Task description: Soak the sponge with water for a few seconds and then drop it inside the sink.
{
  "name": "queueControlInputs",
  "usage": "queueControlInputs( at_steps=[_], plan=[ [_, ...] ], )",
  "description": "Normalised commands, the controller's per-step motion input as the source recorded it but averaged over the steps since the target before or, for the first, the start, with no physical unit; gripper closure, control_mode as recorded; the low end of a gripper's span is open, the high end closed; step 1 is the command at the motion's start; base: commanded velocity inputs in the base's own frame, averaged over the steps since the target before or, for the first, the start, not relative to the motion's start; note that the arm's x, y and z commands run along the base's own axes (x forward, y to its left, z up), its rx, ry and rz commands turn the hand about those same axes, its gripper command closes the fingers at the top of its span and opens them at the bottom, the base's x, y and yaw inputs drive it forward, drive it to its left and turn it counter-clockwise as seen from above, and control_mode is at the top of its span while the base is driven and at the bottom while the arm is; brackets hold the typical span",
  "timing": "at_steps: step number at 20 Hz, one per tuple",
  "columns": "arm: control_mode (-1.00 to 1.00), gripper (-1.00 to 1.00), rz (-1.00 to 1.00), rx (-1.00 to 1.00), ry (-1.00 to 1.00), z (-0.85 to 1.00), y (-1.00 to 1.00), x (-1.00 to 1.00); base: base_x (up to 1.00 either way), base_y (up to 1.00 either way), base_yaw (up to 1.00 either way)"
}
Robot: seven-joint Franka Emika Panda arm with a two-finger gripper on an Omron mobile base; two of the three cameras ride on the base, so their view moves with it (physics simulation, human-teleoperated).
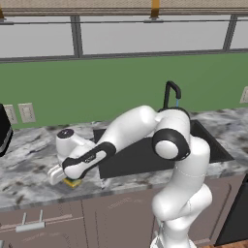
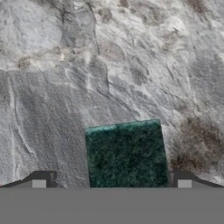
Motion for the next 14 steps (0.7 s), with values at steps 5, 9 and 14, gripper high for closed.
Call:
queueControlInputs(
  at_steps=[5,9,14],
  plan=[
    [-1.0,-1.0,0.0,0.0,0.0,0.0,-0.02,0.08,0.0,0.0,0.0],
    [-1.0,-1.0,0.0,0.0,0.0,0.0,0.0,0.01,0.0,0.0,0.0],
    [-1.0,-1.0,0.0,0.0,0.0,-0.05,0.0,0.0,0.0,0.0,0.0]
  ],
)
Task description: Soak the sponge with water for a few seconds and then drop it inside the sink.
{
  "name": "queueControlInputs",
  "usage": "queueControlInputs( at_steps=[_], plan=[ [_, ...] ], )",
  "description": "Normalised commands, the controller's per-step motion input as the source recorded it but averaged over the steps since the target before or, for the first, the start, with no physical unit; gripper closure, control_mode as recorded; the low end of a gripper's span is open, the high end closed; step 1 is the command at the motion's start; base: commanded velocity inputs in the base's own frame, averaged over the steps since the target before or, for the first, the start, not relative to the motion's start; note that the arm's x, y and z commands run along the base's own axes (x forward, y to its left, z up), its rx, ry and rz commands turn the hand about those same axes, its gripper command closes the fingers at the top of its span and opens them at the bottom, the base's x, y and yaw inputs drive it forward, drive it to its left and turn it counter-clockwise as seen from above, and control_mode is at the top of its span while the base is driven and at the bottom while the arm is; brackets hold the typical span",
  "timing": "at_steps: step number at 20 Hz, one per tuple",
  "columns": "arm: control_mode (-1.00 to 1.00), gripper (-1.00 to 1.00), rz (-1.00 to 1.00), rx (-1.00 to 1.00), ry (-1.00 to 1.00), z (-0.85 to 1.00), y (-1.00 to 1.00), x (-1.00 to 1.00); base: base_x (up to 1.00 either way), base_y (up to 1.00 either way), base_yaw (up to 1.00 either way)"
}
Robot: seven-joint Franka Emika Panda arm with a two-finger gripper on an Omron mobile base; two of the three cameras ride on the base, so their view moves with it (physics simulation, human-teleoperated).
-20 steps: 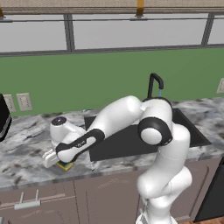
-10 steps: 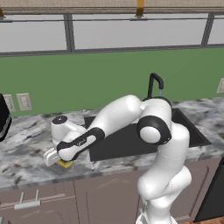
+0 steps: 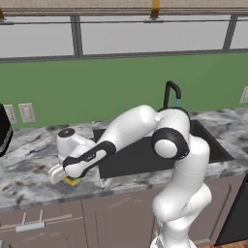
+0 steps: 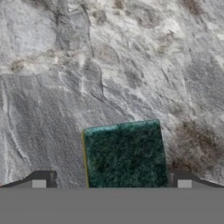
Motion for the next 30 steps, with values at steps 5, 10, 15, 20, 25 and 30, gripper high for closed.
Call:
queueControlInputs(
  at_steps=[5,10,15,20,25,30],
  plan=[
    [-1.0,-1.0,0.0,0.0,0.0,-0.28,0.0,0.0,0.0,0.0,0.0],
    [-1.0,-1.0,0.0,0.0,0.0,-0.29,0.0,0.0,0.0,0.0,0.0],
    [-1.0,-1.0,0.0,0.0,0.03,-0.06,0.0,0.0,0.0,0.0,0.0],
    [-1.0,-1.0,0.0,0.0,0.02,0.0,0.0,0.0,0.0,0.0,0.0],
    [-1.0,-1.0,0.0,0.0,0.03,0.0,0.0,0.0,0.0,0.0,0.0],
    [-1.0,1.0,0.0,0.0,0.04,-0.02,0.0,0.0,0.0,0.0,0.0]
  ],
)
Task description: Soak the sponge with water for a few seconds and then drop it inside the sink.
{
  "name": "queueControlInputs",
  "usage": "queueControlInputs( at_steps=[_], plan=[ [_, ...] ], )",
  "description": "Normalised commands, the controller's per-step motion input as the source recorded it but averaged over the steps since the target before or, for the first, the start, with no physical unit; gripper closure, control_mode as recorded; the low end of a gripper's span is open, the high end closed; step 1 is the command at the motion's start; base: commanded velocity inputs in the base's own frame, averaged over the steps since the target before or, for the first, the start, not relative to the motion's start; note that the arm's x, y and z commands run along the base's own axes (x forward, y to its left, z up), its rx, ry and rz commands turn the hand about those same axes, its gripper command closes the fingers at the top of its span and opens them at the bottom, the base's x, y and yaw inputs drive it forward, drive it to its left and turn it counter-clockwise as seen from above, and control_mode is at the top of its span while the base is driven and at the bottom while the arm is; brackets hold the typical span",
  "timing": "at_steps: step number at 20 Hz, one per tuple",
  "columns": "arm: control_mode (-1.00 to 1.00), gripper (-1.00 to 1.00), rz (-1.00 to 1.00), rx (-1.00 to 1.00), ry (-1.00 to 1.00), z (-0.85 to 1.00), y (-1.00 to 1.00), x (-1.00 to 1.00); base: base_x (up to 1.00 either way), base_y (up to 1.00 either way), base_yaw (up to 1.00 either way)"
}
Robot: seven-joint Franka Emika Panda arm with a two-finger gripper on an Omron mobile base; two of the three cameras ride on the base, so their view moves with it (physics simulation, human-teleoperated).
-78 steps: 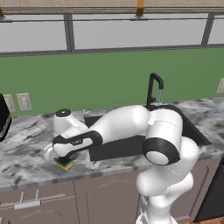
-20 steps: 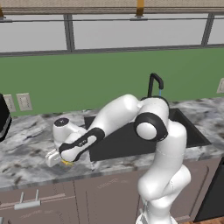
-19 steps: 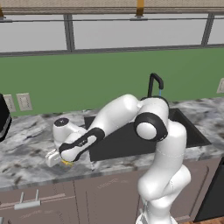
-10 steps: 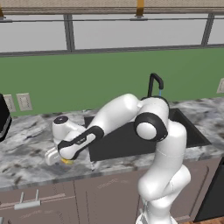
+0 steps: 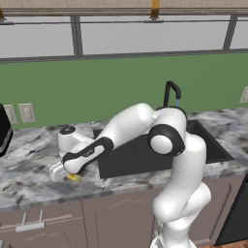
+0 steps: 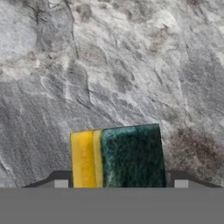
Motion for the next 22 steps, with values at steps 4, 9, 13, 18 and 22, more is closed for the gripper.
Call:
queueControlInputs(
  at_steps=[4,9,13,18,22],
  plan=[
    [-1.0,1.0,0.0,0.0,0.02,0.0,0.0,0.0,0.0,0.0,0.0],
    [-1.0,1.0,0.0,0.0,0.02,0.0,0.0,0.0,0.0,0.0,0.0],
    [-1.0,1.0,0.0,0.0,0.0,0.06,0.0,0.0,0.0,0.0,0.0],
    [-1.0,1.0,0.0,0.0,0.0,0.38,-0.02,0.0,0.0,0.0,0.0],
    [-1.0,1.0,0.0,0.0,0.0,0.37,-0.27,0.0,0.0,0.0,0.0]
  ],
)
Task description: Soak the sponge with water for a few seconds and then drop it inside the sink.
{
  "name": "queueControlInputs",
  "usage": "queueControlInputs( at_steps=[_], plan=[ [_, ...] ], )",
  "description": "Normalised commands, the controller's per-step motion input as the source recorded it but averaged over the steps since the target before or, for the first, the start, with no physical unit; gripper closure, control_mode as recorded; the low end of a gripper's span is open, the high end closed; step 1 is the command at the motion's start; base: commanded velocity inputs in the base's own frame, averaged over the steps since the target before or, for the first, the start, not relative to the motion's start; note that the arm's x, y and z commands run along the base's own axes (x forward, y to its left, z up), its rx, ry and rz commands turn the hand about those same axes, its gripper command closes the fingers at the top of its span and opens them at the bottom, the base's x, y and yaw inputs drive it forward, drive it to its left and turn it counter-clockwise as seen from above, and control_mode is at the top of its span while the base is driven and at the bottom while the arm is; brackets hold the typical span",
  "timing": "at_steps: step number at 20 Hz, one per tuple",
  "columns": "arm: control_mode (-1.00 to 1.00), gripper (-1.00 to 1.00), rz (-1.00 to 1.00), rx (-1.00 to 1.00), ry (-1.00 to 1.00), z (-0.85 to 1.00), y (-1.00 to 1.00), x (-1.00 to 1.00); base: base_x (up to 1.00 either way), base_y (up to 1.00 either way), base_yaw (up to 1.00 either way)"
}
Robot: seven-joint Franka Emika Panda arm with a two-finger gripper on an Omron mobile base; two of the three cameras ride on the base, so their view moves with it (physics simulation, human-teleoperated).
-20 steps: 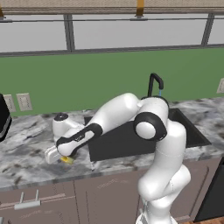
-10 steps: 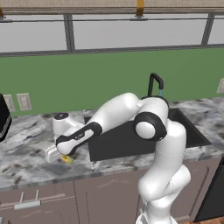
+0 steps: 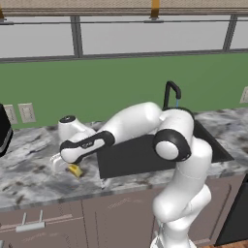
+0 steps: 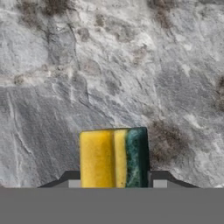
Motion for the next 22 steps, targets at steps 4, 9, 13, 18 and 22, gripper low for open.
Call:
queueControlInputs(
  at_steps=[4,9,13,18,22],
  plan=[
    [-1.0,1.0,0.0,0.0,0.0,0.25,-0.24,0.0,0.0,0.0,0.0],
    [-1.0,1.0,0.0,0.0,0.0,0.11,-0.45,0.01,0.0,0.0,0.0],
    [-1.0,1.0,-0.02,0.0,0.0,0.13,-0.5,0.01,0.0,0.0,0.0],
    [-1.0,1.0,-0.04,0.01,-0.03,0.14,-0.52,0.0,0.0,0.0,0.0],
    [-1.0,1.0,-0.05,0.04,-0.04,0.14,-0.57,0.0,0.0,0.0,0.0]
  ],
)
